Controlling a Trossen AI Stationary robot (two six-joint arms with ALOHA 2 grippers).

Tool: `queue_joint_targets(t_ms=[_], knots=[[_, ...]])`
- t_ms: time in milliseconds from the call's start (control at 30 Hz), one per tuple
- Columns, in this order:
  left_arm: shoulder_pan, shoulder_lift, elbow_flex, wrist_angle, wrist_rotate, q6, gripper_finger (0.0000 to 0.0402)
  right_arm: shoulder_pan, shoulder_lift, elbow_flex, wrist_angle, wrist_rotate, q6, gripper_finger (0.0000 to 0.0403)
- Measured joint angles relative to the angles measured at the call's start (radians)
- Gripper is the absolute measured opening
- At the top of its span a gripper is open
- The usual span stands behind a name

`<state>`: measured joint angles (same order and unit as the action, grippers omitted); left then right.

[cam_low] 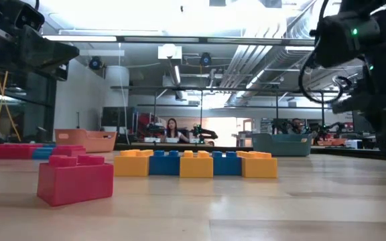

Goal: Sort blocks
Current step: Put the yellow game piece into the blue bin

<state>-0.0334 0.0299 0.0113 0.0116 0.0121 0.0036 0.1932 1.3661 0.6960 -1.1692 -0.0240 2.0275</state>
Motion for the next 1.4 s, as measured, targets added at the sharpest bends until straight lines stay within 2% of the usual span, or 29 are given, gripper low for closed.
queue_joint_targets(t_ms=[133,300,433,700,1100,1233,1400], knots=[[0.000,0.000,0.000,0.000,0.000,0.000,0.0000,0.004,0.022,0.000,-0.012,0.074,0.142,0.0197],[0.000,0.000,0.000,0.000,0.000,0.000,0.0000,0.026,0.042,-0.041,0.031,-0.019,0.177,0.0197],[0.000,0.000,0.000,0.000,0.000,0.000,0.0000,0.057,0.036,-0.077,0.099,-0.008,0.256,0.0197],[0.000,0.000,0.000,0.000,0.000,0.000,0.0000,0.077,0.039,-0.077,0.165,0.036,0.174,0.0197],[0.000,0.000,0.000,0.000,0.000,0.000,0.0000,0.078,0.041,-0.046,0.265,0.018,0.048,0.0197],[0.000,0.000,0.000,0.000,0.000,0.000,0.0000,0.079,0.041,-0.021,0.227,-0.015,-0.031,0.0197],[0.000,0.000,0.000,0.000,0.000,0.000,0.0000,0.104,0.040,-0.019,0.216,-0.030,-0.013,0.0197]])
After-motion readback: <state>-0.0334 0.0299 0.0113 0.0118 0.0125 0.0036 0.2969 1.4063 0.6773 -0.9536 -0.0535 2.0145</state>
